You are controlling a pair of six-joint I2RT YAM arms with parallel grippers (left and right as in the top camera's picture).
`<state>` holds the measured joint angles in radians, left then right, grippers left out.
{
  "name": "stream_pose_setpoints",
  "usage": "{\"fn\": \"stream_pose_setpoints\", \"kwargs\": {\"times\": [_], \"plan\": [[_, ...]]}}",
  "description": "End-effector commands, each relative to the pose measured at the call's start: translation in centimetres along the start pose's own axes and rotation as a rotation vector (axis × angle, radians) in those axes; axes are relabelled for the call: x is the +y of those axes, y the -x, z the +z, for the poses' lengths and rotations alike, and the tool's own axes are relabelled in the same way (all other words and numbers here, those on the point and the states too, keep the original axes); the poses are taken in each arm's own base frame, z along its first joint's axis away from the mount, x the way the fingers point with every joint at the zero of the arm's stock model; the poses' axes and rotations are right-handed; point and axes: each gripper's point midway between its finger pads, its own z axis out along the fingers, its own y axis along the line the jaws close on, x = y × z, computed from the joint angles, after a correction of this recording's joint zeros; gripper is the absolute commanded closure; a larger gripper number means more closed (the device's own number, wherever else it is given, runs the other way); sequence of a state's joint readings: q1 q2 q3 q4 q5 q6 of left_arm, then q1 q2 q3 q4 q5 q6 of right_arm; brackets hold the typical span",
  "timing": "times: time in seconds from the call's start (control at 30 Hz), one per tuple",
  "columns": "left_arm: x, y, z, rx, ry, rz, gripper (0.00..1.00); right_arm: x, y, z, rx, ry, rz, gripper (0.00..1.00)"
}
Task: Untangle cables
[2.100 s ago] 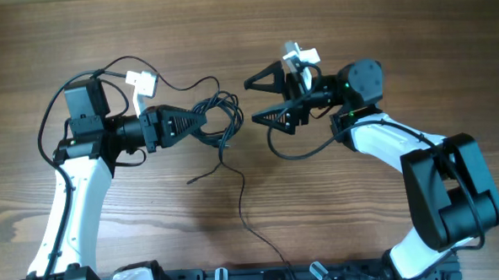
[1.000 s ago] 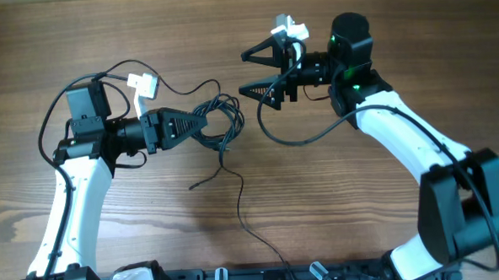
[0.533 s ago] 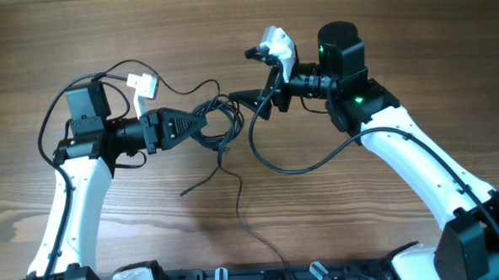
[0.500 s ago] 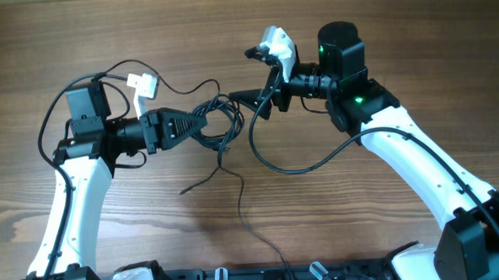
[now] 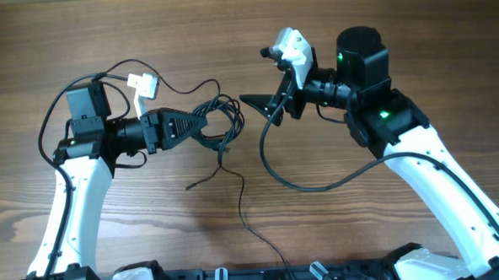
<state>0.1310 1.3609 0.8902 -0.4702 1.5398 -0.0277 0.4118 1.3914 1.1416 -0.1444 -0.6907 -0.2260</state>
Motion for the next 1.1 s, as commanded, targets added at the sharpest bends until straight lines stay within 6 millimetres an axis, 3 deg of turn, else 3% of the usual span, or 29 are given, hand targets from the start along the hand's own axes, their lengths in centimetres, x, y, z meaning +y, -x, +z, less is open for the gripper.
{"fn": "stream_pose_setpoints", "kwargs": {"times": [0.0,0.5,0.7,0.8,0.9,1.07], "plan": [[-1.0,0.2,0.1,0.004,-0.014,0.056,0.93,0.5,-0.6,0.1,0.035,0.013,0.015,0.0],[-1.0,0.2,0.1,0.004,-0.014,0.056,0.93,-0.8,-4.1,2.5,0.121,-0.005,0.041,0.0],[-0.5,0.3,0.1,0.001,0.012,0.056,0.94,0.2,-3.2,3.3,0.096,0.011,0.002,0.0],[-0.4,0.3,0.1,0.001,0.016,0.056,0.94,-1.1,-3.5,3.2,0.115,-0.063,-0.003,0.0],[-0.4,0.3,0.1,0.001,0.016,0.055,0.94,-2.5,-4.2,2.8,0.153,-0.152,0.006,0.0],[-0.2,0.3,0.1,0.0,0.029,0.055,0.94,-1.7,-3.0,1.4,0.14,-0.157,-0.003,0.0]]}}
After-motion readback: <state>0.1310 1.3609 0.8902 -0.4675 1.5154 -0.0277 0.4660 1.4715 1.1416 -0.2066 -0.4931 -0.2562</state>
